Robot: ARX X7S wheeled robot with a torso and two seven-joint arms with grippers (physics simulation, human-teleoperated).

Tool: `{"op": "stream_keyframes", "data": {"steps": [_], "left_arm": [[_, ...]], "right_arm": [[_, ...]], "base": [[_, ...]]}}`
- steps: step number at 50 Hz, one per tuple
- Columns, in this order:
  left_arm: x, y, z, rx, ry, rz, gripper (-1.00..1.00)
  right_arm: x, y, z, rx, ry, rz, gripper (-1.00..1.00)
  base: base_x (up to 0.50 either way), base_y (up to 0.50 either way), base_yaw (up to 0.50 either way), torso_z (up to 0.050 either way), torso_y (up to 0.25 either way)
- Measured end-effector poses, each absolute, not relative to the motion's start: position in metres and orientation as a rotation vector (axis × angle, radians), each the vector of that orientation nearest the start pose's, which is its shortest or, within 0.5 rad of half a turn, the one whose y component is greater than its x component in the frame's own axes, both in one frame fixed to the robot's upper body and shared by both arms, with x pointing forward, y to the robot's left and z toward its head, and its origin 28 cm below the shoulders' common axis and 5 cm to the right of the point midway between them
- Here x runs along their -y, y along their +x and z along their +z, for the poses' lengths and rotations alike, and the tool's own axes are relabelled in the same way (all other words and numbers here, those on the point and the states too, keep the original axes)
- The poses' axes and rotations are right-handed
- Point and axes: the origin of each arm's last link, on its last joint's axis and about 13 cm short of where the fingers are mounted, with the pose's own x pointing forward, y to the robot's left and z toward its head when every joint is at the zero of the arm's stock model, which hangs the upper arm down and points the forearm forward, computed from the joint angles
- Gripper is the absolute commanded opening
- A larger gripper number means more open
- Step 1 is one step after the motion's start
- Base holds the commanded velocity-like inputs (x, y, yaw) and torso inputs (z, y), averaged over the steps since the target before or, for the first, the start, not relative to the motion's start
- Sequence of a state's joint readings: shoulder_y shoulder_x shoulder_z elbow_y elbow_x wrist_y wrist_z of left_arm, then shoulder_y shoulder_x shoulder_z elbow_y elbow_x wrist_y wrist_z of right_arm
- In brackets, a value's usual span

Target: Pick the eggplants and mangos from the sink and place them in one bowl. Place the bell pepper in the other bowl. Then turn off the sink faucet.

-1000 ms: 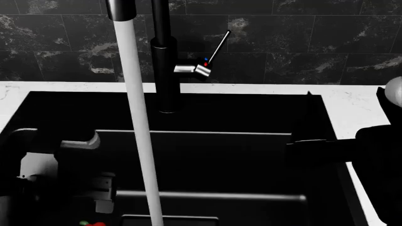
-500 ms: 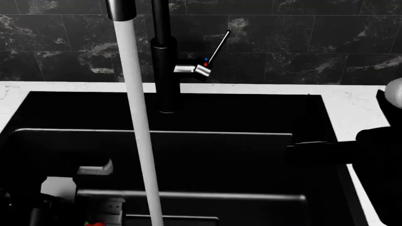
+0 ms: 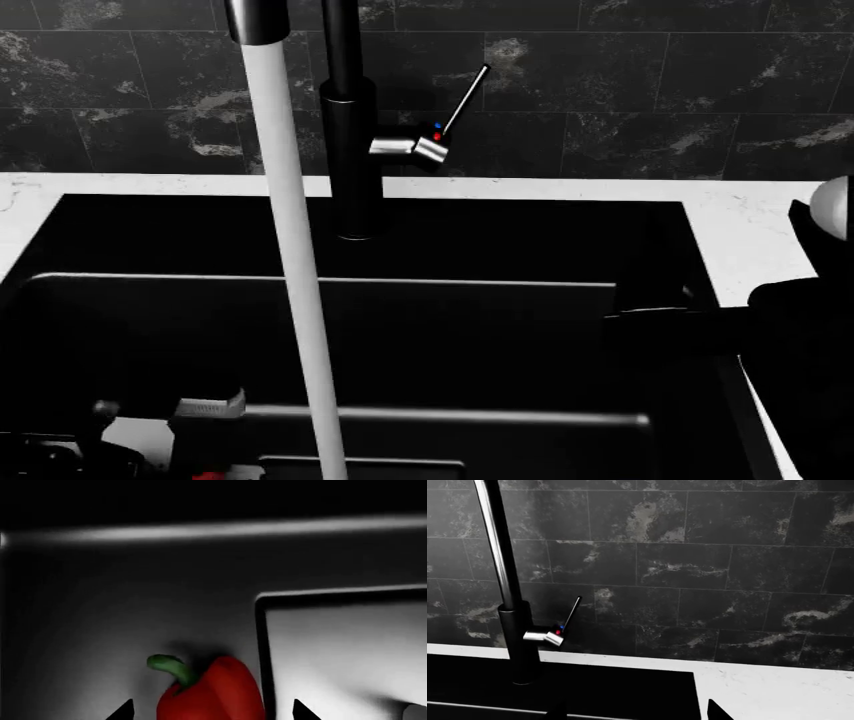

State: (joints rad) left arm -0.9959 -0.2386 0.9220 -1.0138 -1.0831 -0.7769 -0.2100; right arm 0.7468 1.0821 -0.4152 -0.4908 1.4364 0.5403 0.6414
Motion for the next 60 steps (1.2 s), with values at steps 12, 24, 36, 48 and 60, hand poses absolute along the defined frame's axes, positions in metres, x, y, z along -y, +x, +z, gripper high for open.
{"op": "stream_keyframes", "data": {"steps": [12,24,36,48,60], "left_arm": [[-0.222,0.339,0.035,-1.060,0.030,-0.067,-1.00],[-0.225,0.338,0.045,-1.024,0.027,-0.070,-1.00],[-0.230,0.331,0.087,-0.899,0.004,-0.106,-1.00],[-0.235,0.314,0.143,-0.712,0.026,-0.153,-1.00],[-0.237,0.294,0.199,-0.470,0.073,-0.201,-1.00]], "right_arm": [[0.182,0.227,0.244,-0.044,-0.010,0.096,1.00],[0.183,0.227,0.243,-0.049,-0.006,0.101,1.00],[0.183,0.228,0.240,-0.053,-0.001,0.103,1.00],[0.182,0.230,0.238,-0.051,0.003,0.106,1.00],[0.181,0.230,0.237,-0.030,-0.003,0.109,1.00]], "base": [[0.00,0.00,0.00,0.000,0.001],[0.00,0.00,0.00,0.000,0.000],[0.00,0.00,0.00,0.000,0.000],[0.00,0.00,0.00,0.000,0.000],[0.00,0.00,0.00,0.001,0.001]]}}
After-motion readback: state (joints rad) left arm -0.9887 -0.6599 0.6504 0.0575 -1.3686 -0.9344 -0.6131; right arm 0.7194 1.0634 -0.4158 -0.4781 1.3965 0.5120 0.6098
